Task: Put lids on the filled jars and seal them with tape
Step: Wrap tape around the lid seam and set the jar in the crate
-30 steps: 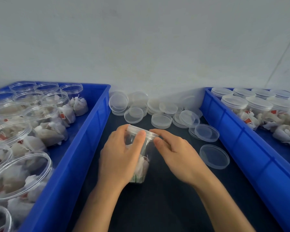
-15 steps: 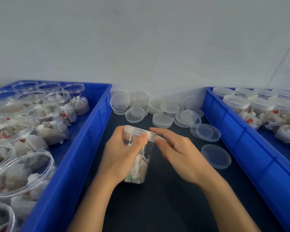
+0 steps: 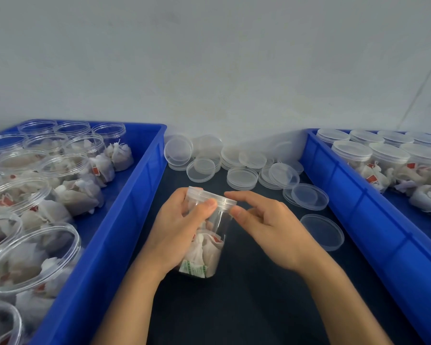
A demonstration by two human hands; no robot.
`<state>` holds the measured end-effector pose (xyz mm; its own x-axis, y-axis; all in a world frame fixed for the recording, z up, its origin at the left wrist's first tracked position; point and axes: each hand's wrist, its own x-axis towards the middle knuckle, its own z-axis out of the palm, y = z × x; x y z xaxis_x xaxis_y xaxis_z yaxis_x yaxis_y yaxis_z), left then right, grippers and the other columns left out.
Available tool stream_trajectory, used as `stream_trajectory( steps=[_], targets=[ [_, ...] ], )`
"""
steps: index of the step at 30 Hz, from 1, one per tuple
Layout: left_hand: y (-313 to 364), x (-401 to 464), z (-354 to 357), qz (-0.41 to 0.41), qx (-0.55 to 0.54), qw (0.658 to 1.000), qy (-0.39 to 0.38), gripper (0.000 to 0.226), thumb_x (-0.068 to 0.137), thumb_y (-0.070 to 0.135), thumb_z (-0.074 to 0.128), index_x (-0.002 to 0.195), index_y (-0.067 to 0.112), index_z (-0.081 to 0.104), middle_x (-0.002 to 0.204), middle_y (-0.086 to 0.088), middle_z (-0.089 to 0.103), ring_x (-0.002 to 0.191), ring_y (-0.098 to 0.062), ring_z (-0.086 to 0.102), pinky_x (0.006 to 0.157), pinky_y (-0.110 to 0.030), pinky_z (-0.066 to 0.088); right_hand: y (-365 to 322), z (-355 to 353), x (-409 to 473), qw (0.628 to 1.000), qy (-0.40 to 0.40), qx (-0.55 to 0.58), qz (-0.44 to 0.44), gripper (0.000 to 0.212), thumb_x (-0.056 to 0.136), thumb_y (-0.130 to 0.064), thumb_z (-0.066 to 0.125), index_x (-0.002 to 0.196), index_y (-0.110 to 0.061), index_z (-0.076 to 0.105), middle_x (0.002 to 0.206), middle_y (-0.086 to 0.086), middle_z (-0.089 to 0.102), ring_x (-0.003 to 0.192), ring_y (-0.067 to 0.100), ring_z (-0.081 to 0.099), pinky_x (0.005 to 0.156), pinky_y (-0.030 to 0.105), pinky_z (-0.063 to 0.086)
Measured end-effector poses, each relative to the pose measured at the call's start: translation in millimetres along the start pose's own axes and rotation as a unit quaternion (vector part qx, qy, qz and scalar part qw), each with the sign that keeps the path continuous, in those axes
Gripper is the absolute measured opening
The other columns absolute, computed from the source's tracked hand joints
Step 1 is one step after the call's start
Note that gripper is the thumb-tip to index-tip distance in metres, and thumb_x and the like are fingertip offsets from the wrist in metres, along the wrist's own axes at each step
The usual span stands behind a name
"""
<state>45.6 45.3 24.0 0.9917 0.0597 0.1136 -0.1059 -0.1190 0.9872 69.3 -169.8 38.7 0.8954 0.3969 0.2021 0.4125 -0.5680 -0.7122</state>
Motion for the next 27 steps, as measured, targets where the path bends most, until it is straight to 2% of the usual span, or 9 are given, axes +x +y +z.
stream_trajectory(
  steps=[3, 7, 10, 12, 15, 17, 21, 24, 27],
  targets=[
    [-0.4, 1.0, -3.9, 0.006, -0.007, 1.000, -0.020, 0.056, 0.078, 0.062, 0.068, 0.125, 0.031, 0.067, 0.110, 0.010, 0.077, 0.104, -0.012, 0.077, 0.078, -0.029, 0.063, 0.6, 2.4, 0.6, 1.000, -0.003, 0.014, 0.000, 0.032, 0.105, -0.055, 0.052, 0.137, -0.057, 0.054, 0.059, -0.009, 0.049, 0.056, 0.004, 0.047, 0.061, 0.031, 0.044],
    [-1.4, 0.8, -7.7, 0.021, -0.043, 0.998, -0.042, 0.068, 0.073, 0.063, 0.071, 0.128, 0.024, 0.068, 0.115, 0.002, 0.078, 0.107, -0.018, 0.077, 0.080, -0.026, 0.062, 1.6, 5.8, 1.7, 0.998, -0.035, 0.042, 0.016, 0.040, 0.105, -0.058, 0.051, 0.144, -0.057, 0.049, 0.060, -0.014, 0.053, 0.060, 0.003, 0.050, 0.067, 0.027, 0.041],
    [-4.2, 0.3, -6.5, 0.040, -0.053, 0.997, -0.042, 0.069, 0.074, 0.061, 0.071, 0.131, 0.023, 0.064, 0.116, 0.009, 0.077, 0.110, -0.011, 0.074, 0.082, -0.018, 0.058, 0.4, 3.4, 1.2, 0.995, -0.059, 0.073, 0.021, 0.049, 0.099, -0.064, 0.051, 0.145, -0.048, 0.055, 0.079, -0.024, 0.068, 0.073, -0.001, 0.059, 0.079, 0.029, 0.046],
    [-7.5, 0.5, -4.0, 0.047, -0.060, 0.996, -0.039, 0.072, 0.074, 0.059, 0.073, 0.134, 0.021, 0.058, 0.116, 0.014, 0.075, 0.112, -0.008, 0.073, 0.084, -0.017, 0.057, -1.7, 1.6, 0.4, 0.994, -0.065, 0.088, 0.010, 0.037, 0.102, -0.058, 0.051, 0.133, -0.045, 0.065, 0.094, -0.021, 0.074, 0.080, 0.000, 0.062, 0.080, 0.031, 0.049],
    [-11.7, 0.9, 0.8, 0.056, -0.056, 0.996, -0.028, 0.062, 0.082, 0.050, 0.075, 0.130, 0.022, 0.048, 0.111, 0.025, 0.073, 0.107, -0.001, 0.072, 0.079, -0.014, 0.057, -4.1, 0.5, -0.5, 0.993, -0.054, 0.105, 0.012, 0.030, 0.107, -0.049, 0.053, 0.130, -0.039, 0.069, 0.116, -0.016, 0.076, 0.106, 0.006, 0.070, 0.098, 0.044, 0.054],
    [-12.1, 1.0, 1.8, 0.067, -0.022, 0.997, -0.002, 0.054, 0.083, 0.055, 0.073, 0.122, 0.026, 0.049, 0.109, 0.026, 0.071, 0.104, -0.001, 0.072, 0.078, -0.014, 0.057, -4.1, 2.2, 0.2, 0.995, -0.040, 0.090, 0.017, 0.027, 0.108, -0.048, 0.054, 0.125, -0.039, 0.072, 0.111, -0.020, 0.076, 0.106, 0.006, 0.069, 0.098, 0.044, 0.054],
    [-12.2, 0.8, 2.8, 0.112, 0.024, 0.991, 0.066, 0.046, 0.083, 0.064, 0.065, 0.114, 0.031, 0.066, 0.111, 0.015, 0.075, 0.099, -0.007, 0.074, 0.077, -0.024, 0.060, -4.2, 6.8, 1.5, 0.999, 0.000, 0.030, 0.012, 0.017, 0.106, -0.054, 0.052, 0.103, -0.056, 0.069, 0.072, -0.023, 0.063, 0.068, 0.002, 0.055, 0.070, 0.029, 0.044],
    [-14.0, -0.2, 9.1, 0.104, 0.032, 0.993, 0.043, 0.047, 0.088, 0.065, 0.062, 0.127, 0.038, 0.062, 0.120, 0.016, 0.074, 0.113, -0.007, 0.071, 0.094, -0.037, 0.058, -10.6, 9.0, 1.9, 1.000, 0.017, -0.006, 0.010, 0.025, 0.104, -0.059, 0.048, 0.124, -0.058, 0.064, 0.075, -0.017, 0.066, 0.072, 0.008, 0.057, 0.069, 0.031, 0.048],
    [-15.3, 1.4, 11.7, 0.093, 0.075, 0.992, 0.032, 0.060, 0.085, 0.071, 0.065, 0.135, 0.040, 0.055, 0.125, 0.022, 0.070, 0.117, -0.001, 0.068, 0.097, -0.035, 0.057, -13.4, 5.8, 0.8, 1.000, -0.008, -0.005, 0.002, 0.027, 0.106, -0.057, 0.043, 0.126, -0.058, 0.061, 0.086, -0.010, 0.070, 0.079, 0.013, 0.061, 0.075, 0.041, 0.053]
  ],
)
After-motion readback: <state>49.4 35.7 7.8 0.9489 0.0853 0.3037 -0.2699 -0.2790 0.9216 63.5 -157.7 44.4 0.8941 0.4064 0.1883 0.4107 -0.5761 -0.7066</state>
